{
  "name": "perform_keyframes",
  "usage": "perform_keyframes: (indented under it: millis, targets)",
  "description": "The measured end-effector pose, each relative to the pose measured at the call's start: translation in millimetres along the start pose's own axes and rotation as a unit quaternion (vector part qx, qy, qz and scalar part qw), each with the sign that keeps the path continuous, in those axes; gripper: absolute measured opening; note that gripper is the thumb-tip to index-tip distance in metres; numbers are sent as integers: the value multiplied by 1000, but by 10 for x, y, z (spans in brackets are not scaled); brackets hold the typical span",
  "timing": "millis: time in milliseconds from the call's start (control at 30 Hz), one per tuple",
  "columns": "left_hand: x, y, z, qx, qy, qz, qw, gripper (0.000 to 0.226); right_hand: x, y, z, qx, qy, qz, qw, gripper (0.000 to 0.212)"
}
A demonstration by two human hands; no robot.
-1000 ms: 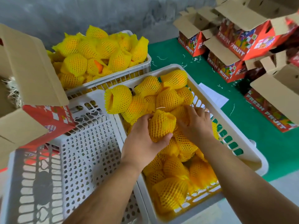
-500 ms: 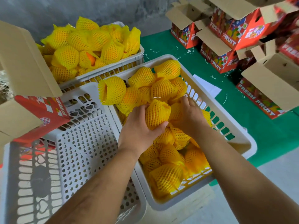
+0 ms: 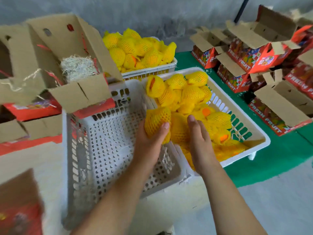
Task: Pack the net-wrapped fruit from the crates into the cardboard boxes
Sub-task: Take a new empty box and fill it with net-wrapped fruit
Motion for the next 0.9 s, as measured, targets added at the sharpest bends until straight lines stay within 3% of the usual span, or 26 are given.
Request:
perform_keyframes:
  millis: [100, 200, 300, 367, 533, 600, 700, 767, 900]
  targets:
    - [358, -709, -7, 46, -54, 27, 997, 61, 353, 851, 178, -140, 67, -120, 981, 35]
    - [671, -1615, 121, 119, -61, 50, 990, 63, 781, 1700, 269, -167, 69, -219, 959, 41]
    - [1066, -2425, 128, 192, -100, 56, 975, 48, 1267, 2429, 333, -91, 35, -238, 966, 48]
    - [1387, -3091, 78, 182, -111, 80, 974, 36, 1623, 2947, 424, -45, 38, -222, 973, 55]
    - [2195, -4618, 32, 113, -136, 93, 980, 58, 2432, 4198, 673, 67, 50, -268, 960, 48]
    - [2483, -5097, -56, 99, -168, 109, 975, 56, 2682, 4589, 825, 95, 70, -292, 949, 41]
    - [2776, -5592, -200, 62, -211, 161, 962, 38, 2899, 5010, 1026, 190, 81, -310, 928, 39]
    - [2870, -5802, -357, 61, -249, 209, 944, 44, 2983, 5195, 1148, 260, 89, -327, 904, 40]
    - [2943, -5965, -687, 130, -319, 254, 904, 51, 3127, 5439, 1532, 277, 181, -394, 857, 40]
Point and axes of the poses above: each hand's wrist, its own x-axis away from the middle knuckle, its own y-axis out of the palm, z = x × y, the point moved 10 cm from there along -x, towards the middle knuckle, and after that the axes turned 4 degrees about -z, right-handed, at the moved point
